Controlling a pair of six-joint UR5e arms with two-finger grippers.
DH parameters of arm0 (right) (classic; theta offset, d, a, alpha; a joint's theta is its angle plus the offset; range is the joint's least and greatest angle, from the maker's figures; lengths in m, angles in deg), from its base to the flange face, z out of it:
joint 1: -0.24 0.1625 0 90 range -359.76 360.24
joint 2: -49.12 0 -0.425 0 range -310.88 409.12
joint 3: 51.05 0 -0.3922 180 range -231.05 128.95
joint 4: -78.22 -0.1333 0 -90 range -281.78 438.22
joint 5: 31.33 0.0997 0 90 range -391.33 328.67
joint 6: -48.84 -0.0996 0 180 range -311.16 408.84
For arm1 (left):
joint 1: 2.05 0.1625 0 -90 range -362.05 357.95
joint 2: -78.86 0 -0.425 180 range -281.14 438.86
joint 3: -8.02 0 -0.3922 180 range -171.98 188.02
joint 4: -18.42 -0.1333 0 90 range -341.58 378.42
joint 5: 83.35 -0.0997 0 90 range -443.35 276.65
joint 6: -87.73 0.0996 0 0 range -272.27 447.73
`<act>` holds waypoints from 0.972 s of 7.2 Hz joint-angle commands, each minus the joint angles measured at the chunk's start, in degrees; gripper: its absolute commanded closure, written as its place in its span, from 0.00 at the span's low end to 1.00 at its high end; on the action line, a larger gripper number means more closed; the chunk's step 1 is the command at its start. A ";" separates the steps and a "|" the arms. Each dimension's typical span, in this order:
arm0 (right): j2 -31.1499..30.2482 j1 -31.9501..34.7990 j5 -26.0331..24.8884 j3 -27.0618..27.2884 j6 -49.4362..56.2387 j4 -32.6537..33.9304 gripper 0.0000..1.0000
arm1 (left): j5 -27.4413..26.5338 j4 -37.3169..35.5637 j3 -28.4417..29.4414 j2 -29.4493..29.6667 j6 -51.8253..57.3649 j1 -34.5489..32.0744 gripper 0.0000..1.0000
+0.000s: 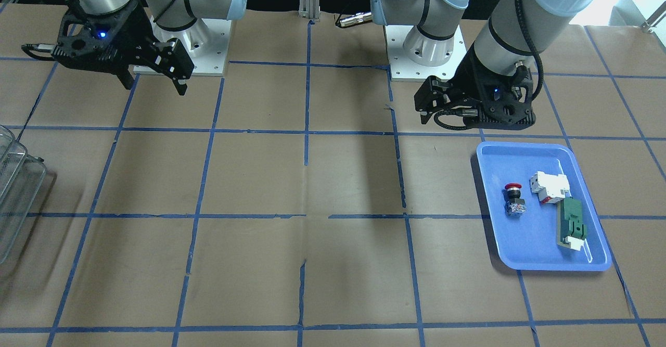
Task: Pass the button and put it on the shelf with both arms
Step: 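Move the left gripper over the red button in the blue tray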
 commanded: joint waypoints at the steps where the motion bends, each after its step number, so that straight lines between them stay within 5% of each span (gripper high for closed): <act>1: -2.85 0.06 -0.27 0.80 0.16 -2.41 0.00 | -0.04 0.00 -0.40 -0.28 0.19 0.00 0.00; 3: -2.95 0.06 -0.10 0.89 0.16 -2.52 0.00 | -0.48 -0.79 -1.37 -1.50 4.81 2.79 0.00; 6: -3.39 0.06 0.61 1.16 0.16 -2.78 0.00 | -1.70 -2.27 -4.33 0.42 18.85 20.08 0.00; 7: -3.74 0.06 0.43 1.59 0.16 -2.87 0.00 | -2.06 -11.25 -7.92 1.56 25.70 23.43 0.00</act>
